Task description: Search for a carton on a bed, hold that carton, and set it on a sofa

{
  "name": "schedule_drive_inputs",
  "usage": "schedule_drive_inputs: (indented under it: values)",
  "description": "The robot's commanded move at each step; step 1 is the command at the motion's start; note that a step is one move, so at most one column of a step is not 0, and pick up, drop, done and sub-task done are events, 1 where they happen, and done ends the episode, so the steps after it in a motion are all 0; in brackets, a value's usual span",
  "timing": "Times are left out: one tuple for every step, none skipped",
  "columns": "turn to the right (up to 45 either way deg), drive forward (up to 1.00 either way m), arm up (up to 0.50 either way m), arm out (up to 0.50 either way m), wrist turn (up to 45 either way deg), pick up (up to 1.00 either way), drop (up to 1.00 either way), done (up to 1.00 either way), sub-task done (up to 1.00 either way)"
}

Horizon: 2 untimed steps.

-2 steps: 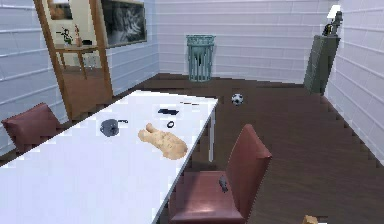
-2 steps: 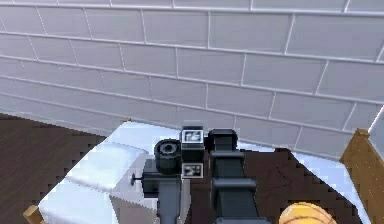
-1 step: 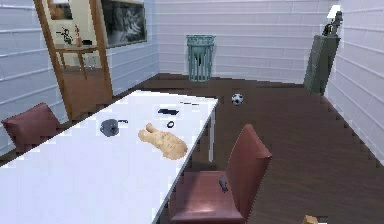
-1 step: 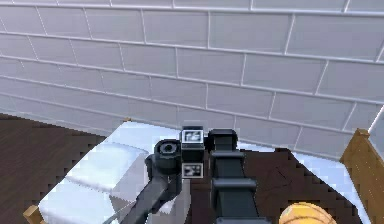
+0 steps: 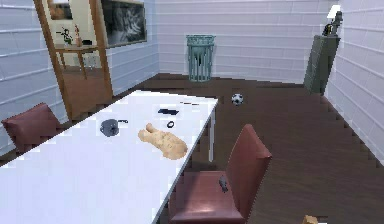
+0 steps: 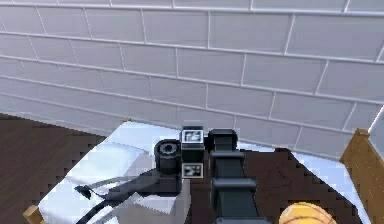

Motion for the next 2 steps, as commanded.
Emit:
schedule_drive_inputs:
  values:
    - [0.0, 0.0, 0.0, 0.0, 45.0, 0.0, 0.0, 0.0, 0.0]
    - [0.0, 0.0, 0.0, 0.0, 30.0, 0.0, 0.0, 0.0, 0.0]
